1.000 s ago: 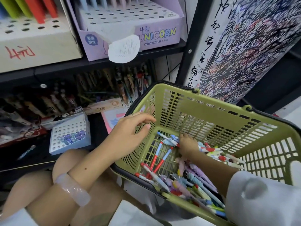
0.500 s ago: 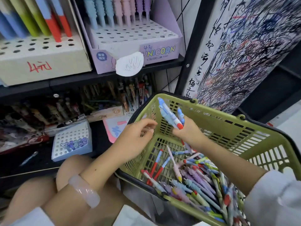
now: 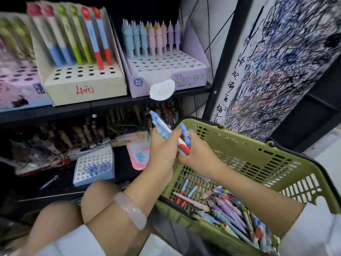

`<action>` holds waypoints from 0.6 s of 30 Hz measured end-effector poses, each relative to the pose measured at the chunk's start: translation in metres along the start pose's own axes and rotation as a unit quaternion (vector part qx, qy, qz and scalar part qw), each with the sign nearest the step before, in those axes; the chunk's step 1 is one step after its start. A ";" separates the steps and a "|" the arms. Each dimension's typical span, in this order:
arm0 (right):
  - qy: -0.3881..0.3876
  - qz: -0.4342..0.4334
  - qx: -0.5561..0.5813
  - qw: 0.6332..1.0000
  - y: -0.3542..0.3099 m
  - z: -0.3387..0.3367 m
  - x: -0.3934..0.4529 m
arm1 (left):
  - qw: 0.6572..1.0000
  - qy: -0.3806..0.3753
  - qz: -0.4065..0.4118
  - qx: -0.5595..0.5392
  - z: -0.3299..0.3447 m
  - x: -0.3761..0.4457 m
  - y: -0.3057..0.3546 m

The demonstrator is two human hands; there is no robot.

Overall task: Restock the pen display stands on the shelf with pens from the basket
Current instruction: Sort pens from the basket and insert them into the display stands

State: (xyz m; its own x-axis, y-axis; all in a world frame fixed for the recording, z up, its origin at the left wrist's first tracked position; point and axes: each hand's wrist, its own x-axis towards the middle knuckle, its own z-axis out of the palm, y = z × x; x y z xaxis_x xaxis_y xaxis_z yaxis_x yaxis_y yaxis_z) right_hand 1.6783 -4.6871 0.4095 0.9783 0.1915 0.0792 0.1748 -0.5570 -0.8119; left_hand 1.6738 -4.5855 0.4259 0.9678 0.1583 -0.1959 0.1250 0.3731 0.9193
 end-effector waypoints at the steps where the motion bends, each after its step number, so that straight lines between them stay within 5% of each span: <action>1: 0.002 -0.006 -0.011 1.000 -0.003 0.001 0.000 | 1.000 0.015 -0.003 -0.016 0.000 -0.001 0.003; 12: -0.046 0.012 -0.090 0.995 -0.005 -0.009 -0.005 | 0.987 0.114 0.003 -0.115 -0.032 0.012 0.047; 18: -0.026 0.049 0.180 0.982 -0.038 -0.009 0.014 | 0.992 -0.072 -0.075 -0.071 -0.046 0.003 0.053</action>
State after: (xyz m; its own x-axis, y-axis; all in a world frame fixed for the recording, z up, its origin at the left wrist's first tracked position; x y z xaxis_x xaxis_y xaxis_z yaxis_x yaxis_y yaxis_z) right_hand 1.6861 -4.6707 0.4470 0.9798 0.1975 -0.0305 0.0211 -0.2540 -0.9670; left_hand 1.6735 -4.5234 0.4585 0.9630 -0.0371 -0.2671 0.2482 0.5087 0.8244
